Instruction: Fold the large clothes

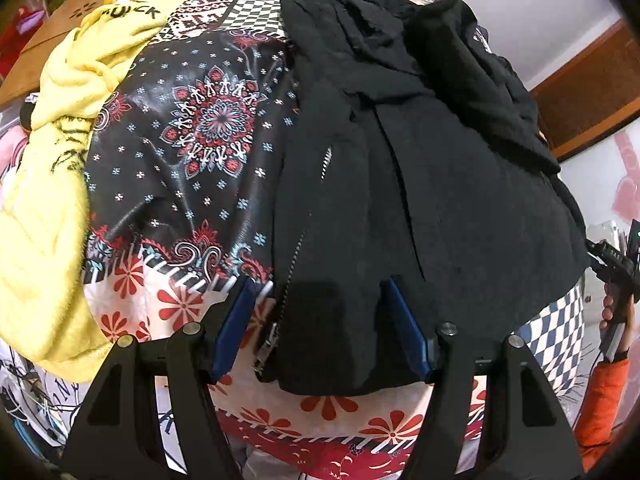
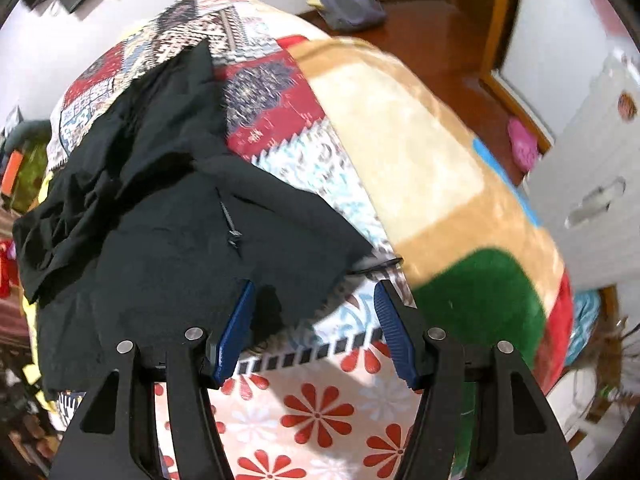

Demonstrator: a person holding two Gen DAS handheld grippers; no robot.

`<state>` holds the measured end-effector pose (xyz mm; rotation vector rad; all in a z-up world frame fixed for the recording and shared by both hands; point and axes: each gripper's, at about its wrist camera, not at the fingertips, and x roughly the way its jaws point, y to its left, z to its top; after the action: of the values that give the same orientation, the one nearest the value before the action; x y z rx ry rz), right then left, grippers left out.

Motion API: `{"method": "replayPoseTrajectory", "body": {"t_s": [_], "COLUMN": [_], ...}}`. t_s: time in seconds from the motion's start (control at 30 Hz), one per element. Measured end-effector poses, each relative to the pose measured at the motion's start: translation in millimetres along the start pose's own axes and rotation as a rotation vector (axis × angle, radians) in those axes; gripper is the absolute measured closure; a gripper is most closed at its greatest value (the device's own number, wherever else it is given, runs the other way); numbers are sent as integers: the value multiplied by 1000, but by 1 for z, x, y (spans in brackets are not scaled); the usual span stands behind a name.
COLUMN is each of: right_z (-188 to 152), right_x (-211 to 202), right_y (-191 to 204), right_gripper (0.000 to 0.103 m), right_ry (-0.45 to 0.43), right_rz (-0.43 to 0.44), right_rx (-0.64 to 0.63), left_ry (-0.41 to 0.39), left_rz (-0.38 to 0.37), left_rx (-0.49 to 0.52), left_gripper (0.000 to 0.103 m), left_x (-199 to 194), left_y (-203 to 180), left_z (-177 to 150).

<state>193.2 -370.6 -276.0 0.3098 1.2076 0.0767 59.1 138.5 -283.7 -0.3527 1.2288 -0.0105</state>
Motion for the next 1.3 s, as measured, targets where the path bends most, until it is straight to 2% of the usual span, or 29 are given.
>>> {"method": "replayPoseTrajectory", "body": {"t_s": [0.07,0.2,0.33,0.43,0.47,0.63,0.83,0.97,1.1,1.3], "right_z": [-1,5,12,14,14,20,45,73,108,165], "right_x": [2,4,12,9,6,-15,-48,-62,-67,-44], "right_y": [-6,-4,-3,2,4,14,44,70,98,128], "right_gripper": [45,45,47,69,74,85,89,89,90,90], "right_ry": [-2,-39,-70,-98,-102,-153,-229,-283,-343,-335], "right_rz": [28,72,71,33,31,30,62,93,88,106], "right_rx": [30,22,29,17,11,-55,-136,-178,-222,-224], "left_ry": [3,-13,-47,-67,-79,-153,-247,-300,-337,-351], "left_rz": [-24,-7,39,46,41,-3,-73,-120,-124,-86], "left_rx": [-15,22,76,70,64,43,51,26,-2,-49], "left_gripper": [48,68,73,75,75,77,77,77,77,77], "left_x": [0,-4,-13,-21,-21,-48,-77,-89,-89,-68], "left_y": [-2,-12,-22,-24,-21,-17,-27,-26,-22,-17], "left_z": [-1,-6,-10,-7,1,17,61,106,147,213]}}
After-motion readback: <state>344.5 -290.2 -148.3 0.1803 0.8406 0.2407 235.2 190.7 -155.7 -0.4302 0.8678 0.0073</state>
